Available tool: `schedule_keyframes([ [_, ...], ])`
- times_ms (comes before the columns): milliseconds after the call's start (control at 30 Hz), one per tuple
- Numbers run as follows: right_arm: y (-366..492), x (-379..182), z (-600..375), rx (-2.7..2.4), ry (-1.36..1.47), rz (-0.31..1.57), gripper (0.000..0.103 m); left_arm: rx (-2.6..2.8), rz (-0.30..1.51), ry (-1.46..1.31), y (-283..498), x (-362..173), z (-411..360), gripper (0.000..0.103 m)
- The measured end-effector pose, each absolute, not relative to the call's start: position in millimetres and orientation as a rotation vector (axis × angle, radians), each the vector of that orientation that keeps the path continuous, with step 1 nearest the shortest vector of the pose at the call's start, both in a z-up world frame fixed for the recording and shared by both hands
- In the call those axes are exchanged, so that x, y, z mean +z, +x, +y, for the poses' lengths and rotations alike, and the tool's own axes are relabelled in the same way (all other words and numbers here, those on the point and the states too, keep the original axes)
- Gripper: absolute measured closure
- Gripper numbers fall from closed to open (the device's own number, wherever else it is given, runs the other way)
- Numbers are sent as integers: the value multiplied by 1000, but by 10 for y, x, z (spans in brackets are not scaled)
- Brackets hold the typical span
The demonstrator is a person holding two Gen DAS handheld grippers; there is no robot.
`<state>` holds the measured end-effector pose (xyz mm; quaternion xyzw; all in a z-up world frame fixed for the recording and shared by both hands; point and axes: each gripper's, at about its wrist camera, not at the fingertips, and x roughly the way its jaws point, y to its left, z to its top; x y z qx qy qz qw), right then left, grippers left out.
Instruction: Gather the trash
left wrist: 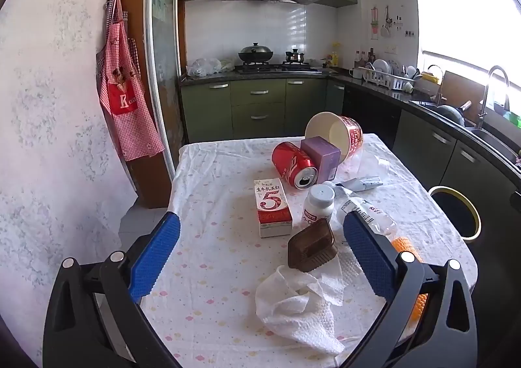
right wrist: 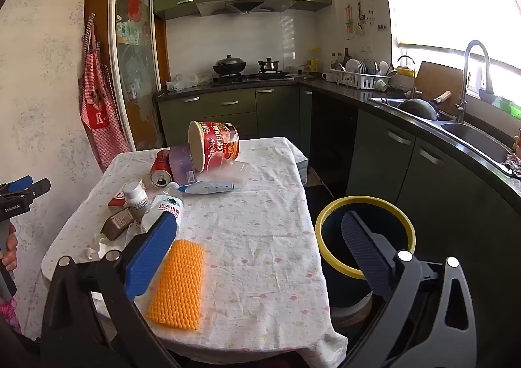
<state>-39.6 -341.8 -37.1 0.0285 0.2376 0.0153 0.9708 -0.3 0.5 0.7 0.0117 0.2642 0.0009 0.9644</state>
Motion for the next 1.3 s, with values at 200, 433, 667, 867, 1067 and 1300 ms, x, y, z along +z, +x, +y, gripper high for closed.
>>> schedule_keyframes([
  [200,-377,-385,-3428,35,64,486,6,1,528,26,18,87,-31,4],
  [433,-392,-351,-3429,35,60,488,6,-2,521,34,28,78,-56,4],
  [667,-334,-437,-3422,31,60,495,6,-7,522,32,1,77,-34,4],
  [867,-309,-479,-3417,33,62,497,6,-12,525,33,7,59,-33,4],
  [1067,-302,-473,-3425,28,62,505,6,-10,531,26,23,72,-20,4],
  [1300,-299,-478,-3423,28,63,508,6,-16,532,24,37,61,-13,4],
])
